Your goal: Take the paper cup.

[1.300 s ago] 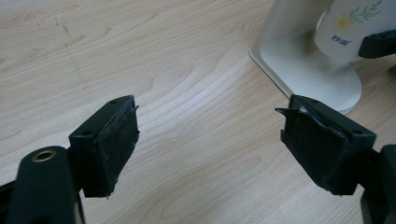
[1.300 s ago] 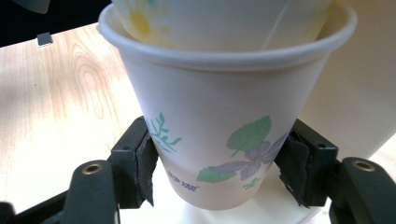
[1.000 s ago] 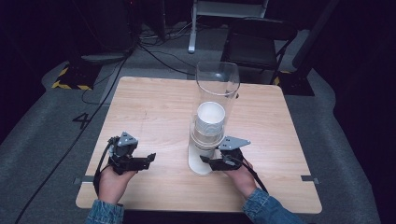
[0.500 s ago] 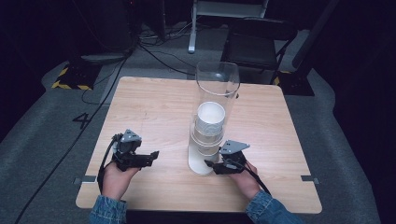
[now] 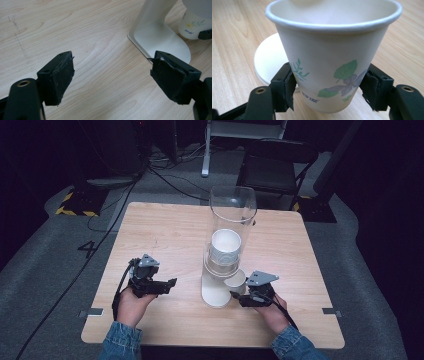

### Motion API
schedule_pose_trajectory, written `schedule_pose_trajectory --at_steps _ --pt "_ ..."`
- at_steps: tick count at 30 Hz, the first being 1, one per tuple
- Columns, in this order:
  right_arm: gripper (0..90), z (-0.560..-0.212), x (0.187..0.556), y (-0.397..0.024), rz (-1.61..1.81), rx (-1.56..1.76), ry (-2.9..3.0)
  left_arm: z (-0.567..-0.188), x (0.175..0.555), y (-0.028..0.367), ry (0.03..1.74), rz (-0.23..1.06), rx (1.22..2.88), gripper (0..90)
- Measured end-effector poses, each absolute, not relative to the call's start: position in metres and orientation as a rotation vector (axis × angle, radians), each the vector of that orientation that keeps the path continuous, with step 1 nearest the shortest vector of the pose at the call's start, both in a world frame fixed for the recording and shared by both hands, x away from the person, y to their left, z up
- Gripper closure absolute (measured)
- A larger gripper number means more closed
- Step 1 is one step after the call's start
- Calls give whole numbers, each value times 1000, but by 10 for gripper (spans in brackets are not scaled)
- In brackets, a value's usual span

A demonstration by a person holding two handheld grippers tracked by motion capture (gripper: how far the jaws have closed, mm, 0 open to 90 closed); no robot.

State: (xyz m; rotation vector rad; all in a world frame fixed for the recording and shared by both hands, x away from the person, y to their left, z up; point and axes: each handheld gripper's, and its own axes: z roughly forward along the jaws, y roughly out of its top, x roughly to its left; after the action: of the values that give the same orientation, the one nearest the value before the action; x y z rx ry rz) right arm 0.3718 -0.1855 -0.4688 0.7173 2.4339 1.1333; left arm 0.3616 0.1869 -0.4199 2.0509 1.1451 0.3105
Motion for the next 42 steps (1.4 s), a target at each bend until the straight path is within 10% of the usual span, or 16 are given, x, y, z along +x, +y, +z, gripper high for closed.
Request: schedule_pose_trajectory --at_steps 42 --pt "343 -476 450 -240 1238 1088 2119 -425 330 216 1250 384 1972 207"
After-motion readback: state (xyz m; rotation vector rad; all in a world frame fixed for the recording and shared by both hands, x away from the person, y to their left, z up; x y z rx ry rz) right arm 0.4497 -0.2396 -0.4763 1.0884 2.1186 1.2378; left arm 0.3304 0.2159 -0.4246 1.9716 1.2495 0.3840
